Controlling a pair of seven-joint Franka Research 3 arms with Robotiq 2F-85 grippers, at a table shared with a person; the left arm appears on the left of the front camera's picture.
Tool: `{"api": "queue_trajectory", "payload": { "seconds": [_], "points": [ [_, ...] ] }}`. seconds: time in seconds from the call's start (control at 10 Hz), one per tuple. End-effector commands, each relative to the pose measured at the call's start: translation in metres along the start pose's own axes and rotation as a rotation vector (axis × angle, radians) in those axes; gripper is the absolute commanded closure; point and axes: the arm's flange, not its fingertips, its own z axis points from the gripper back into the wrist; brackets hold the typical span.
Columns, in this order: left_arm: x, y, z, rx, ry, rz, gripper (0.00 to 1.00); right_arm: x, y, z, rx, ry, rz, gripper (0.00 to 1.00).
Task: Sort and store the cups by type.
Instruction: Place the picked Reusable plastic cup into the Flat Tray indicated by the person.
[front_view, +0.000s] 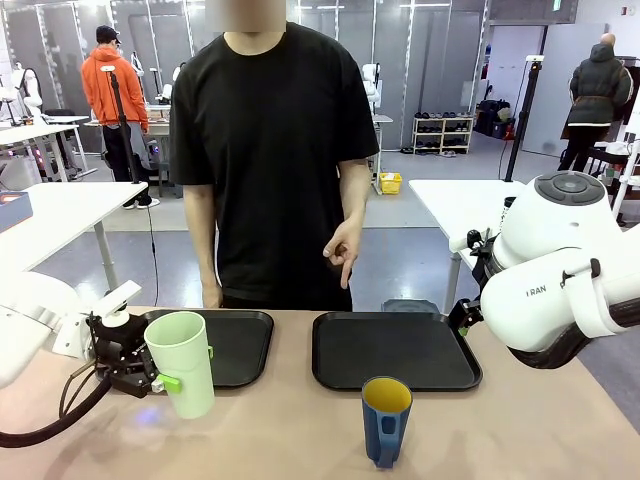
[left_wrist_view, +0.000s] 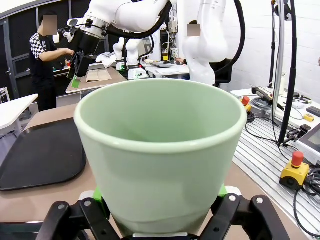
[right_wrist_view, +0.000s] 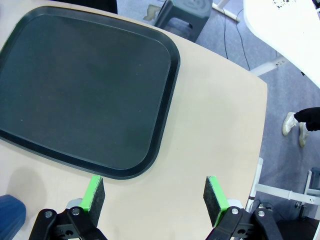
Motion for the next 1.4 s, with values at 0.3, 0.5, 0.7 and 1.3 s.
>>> {"api": "queue_trajectory", "payload": {
  "seconds": [0.3,0.5,0.7,1.3],
  "points": [
    [0.004,0.02,-0.009,0.013,0.005,0.006,0.14,0.001,0.0,0.0,0.001,-0.001,0.0,0.0],
    [0.012,0.051,-0.025,0.031,-0.007,0.023,0.14,0.001,0.0,0.0,0.001,-0.001,0.0,0.0],
    [0.023,0.094,-0.049,0.017,-0.014,0.032,0.14,0.001,0.0,0.0,0.001,-0.001,0.0,0.0],
    [0.036,0.236,-0.142,0.058,0.045,0.034,0.14,0.001,0.0,0.0,0.001,-0.001,0.0,0.0]
  ]
}}
